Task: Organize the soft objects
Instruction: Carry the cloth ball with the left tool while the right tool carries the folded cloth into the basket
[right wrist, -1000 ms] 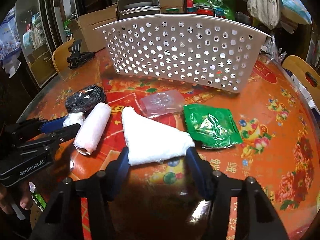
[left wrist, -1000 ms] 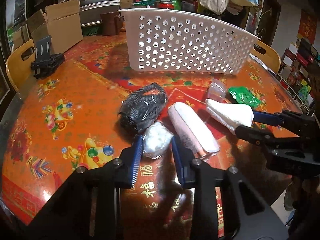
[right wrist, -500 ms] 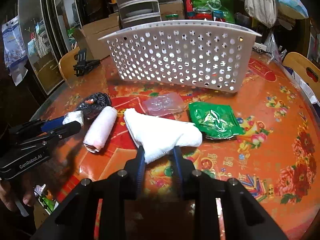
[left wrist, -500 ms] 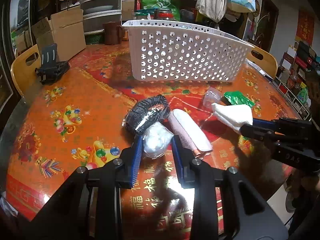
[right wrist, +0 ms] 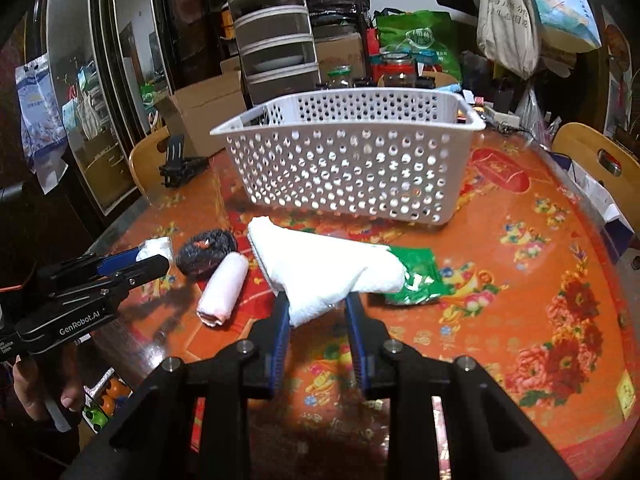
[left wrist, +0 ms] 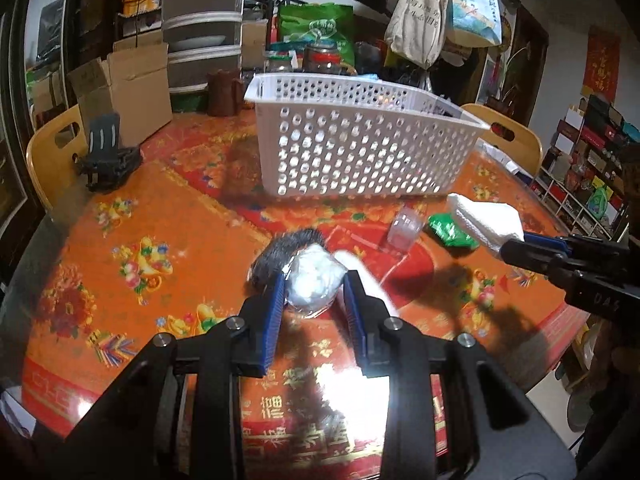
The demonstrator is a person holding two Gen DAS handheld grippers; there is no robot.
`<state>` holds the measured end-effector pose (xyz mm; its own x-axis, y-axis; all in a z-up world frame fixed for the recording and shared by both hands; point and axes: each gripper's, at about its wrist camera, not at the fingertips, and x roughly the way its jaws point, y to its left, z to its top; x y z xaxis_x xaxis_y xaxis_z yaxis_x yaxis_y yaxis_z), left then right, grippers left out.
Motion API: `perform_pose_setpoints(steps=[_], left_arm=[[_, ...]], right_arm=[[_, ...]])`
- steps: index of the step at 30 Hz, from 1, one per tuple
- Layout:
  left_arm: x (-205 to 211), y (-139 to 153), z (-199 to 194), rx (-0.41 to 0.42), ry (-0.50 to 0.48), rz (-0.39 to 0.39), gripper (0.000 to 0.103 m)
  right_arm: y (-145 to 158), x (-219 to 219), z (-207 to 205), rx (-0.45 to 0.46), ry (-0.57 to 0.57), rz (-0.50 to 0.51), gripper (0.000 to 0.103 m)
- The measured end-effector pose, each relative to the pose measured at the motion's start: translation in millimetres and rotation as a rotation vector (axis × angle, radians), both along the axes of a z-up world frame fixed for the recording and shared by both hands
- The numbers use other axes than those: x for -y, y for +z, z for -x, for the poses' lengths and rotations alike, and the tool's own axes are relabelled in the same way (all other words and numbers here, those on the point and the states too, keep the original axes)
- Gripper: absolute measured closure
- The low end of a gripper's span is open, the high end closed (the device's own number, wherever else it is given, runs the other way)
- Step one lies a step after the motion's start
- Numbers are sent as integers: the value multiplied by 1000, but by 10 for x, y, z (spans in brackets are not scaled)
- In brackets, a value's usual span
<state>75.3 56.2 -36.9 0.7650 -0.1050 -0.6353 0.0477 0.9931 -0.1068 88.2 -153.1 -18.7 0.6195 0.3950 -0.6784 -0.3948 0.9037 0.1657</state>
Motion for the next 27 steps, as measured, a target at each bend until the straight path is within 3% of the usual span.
perform_pose_setpoints(steps=[14, 20, 27], left_arm=[[102, 718, -382, 87, -52, -33, 75], [81, 1063, -815, 89, -49, -22, 75], [90, 1275, -1519, 23, -50, -17, 75]], right_arm=[[527, 179, -291, 72, -14, 27, 78], [736, 225, -651, 71, -26, 37, 78], [896, 115, -1189, 31, -16, 89, 78]])
